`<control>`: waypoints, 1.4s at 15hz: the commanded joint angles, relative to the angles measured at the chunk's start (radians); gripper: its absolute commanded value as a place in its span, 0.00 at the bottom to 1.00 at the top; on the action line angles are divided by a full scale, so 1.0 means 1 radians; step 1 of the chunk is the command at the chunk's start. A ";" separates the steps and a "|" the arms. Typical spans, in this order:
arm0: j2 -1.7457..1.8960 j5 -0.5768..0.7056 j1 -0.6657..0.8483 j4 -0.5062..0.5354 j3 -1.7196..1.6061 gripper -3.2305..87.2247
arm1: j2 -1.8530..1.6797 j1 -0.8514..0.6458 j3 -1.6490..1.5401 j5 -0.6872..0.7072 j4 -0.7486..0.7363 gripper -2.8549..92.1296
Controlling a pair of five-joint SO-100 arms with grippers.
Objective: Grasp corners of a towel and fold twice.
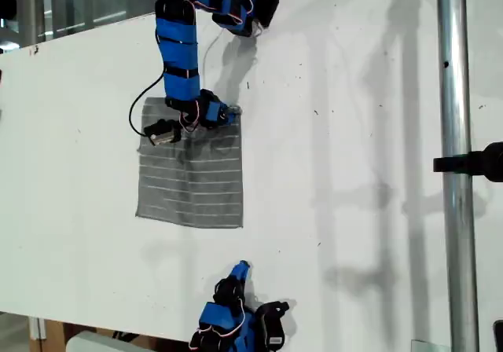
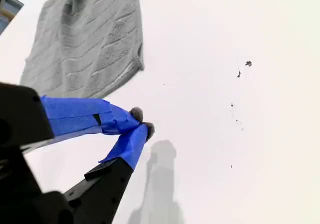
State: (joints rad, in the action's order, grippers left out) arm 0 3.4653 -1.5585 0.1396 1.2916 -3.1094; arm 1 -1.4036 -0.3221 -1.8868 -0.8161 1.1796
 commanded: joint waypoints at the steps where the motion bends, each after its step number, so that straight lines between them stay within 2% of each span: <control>1: -0.060 -0.041 -0.008 0.034 0.124 0.01 | -0.080 0.015 0.009 0.000 0.005 0.03; 3: -0.354 0.040 0.038 0.064 0.420 0.02 | -0.101 0.028 0.011 -0.002 0.002 0.03; 5: -0.753 0.264 0.095 0.055 0.750 0.02 | -0.109 0.038 0.014 -0.005 -0.008 0.03; 8: -1.285 0.609 0.175 0.123 1.213 0.07 | -0.110 0.052 0.017 -0.006 -0.018 0.03; 9: -1.424 0.707 0.178 0.141 1.339 0.12 | -0.110 0.058 0.015 -0.014 -0.020 0.03; 10: -1.555 0.770 0.183 0.189 1.465 0.26 | -0.110 0.066 0.015 -0.017 -0.023 0.03; 11: -1.667 0.841 0.179 0.222 1.568 0.33 | -0.110 0.072 0.014 -0.025 -0.029 0.03; 13: -1.824 0.911 0.201 0.287 1.726 0.39 | -0.110 0.081 0.011 -0.034 -0.034 0.03; 15: -1.871 0.968 0.196 0.293 1.758 0.45 | -0.110 0.089 0.009 -0.041 -0.034 0.03; 16: -1.893 0.986 0.198 0.288 1.756 0.44 | -0.110 0.089 0.008 -0.043 -0.034 0.03; 18: -1.951 0.982 0.195 0.225 1.704 0.43 | -0.118 0.091 0.008 -0.043 -0.035 0.03; 21: -2.080 0.936 0.204 0.067 1.646 0.41 | -0.146 0.095 0.008 -0.044 -0.032 0.03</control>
State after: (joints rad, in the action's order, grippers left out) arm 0 1.4051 -0.6013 0.3237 1.4266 -1.4650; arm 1 -1.4772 -0.2470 -1.8883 -0.8498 1.1520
